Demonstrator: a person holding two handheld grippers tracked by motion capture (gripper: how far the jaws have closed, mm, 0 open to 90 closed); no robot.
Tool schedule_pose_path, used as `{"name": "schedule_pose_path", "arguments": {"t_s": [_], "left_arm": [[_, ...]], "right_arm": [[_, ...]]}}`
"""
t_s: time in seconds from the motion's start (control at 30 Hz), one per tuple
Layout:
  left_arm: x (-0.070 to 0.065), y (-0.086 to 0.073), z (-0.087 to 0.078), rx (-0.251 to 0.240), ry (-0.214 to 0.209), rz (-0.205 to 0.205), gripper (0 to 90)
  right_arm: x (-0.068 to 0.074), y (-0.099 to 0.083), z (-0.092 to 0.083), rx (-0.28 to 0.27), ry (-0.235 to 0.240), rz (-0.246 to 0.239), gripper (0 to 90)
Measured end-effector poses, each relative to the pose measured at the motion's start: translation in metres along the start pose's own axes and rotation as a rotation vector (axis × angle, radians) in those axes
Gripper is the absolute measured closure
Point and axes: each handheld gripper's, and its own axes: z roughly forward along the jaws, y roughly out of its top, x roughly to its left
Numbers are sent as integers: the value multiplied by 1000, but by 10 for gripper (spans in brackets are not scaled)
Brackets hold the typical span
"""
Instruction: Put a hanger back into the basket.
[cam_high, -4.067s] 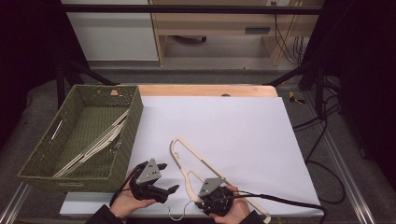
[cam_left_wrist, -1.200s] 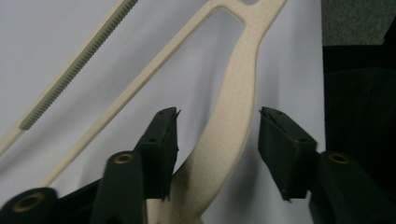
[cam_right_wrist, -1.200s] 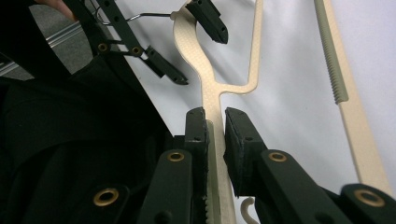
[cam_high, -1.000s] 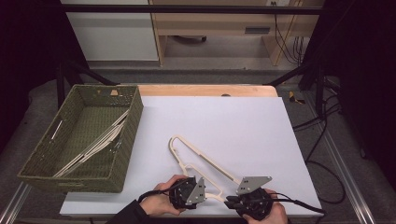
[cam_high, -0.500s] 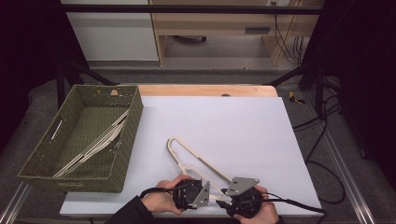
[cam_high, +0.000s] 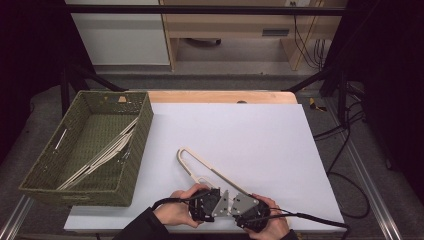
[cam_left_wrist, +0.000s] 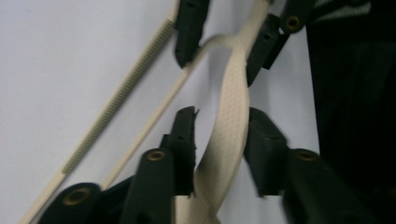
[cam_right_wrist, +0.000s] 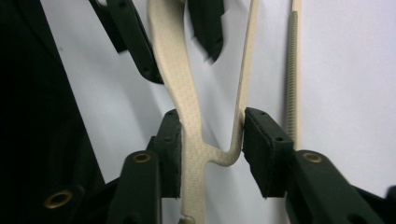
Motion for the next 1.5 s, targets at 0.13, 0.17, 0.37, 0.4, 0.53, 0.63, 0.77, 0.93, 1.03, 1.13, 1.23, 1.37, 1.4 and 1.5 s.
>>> {"name": "schedule_pose_path", "arguments": {"t_s": [0.13, 0.17, 0.37, 0.4, 0.53, 0.63, 0.77, 0.93, 1.03, 1.13, 1.23, 1.37, 1.4, 1.5], "left_arm": [[4, -2, -19, -73, 41, -90, 423], [6, -3, -25, -99, 48, -111, 392], [26, -11, -63, -268, 134, -261, 286], [28, -10, -65, -280, 146, -271, 280], [32, -5, -65, -273, 145, -284, 242], [36, 0, -66, -271, 157, -301, 228], [46, 6, -72, -289, 171, -333, 223], [56, 20, -74, -312, 170, -376, 211], [60, 29, -73, -297, 191, -398, 210], [65, 32, -76, -281, 197, -417, 231], [67, 30, -83, -292, 207, -432, 231], [73, 24, -95, -306, 247, -453, 231], [74, 21, -98, -312, 257, -460, 231], [78, 11, -109, -338, 291, -484, 229]], "right_arm": [[1, -1, -1, -7, -24, 4, 659], [-1, -1, -4, -6, -13, -6, 669], [-6, 1, -16, -91, -17, 13, 752], [-6, 2, -16, -109, -11, 28, 761], [-5, 5, -18, -118, -15, 17, 812], [-6, 5, -19, -121, -25, 12, 825], [-6, 5, -22, -136, -45, 13, 845], [-8, 6, -24, -146, -49, 11, 861], [-8, 6, -25, -145, -55, 11, 864], [-8, 6, -25, -145, -51, 7, 864], [-8, 6, -26, -146, -54, 5, 867], [-9, 6, -28, -143, -54, 14, 870], [-9, 6, -28, -145, -53, 18, 870], [-11, 6, -31, -151, -45, 22, 872]]}}
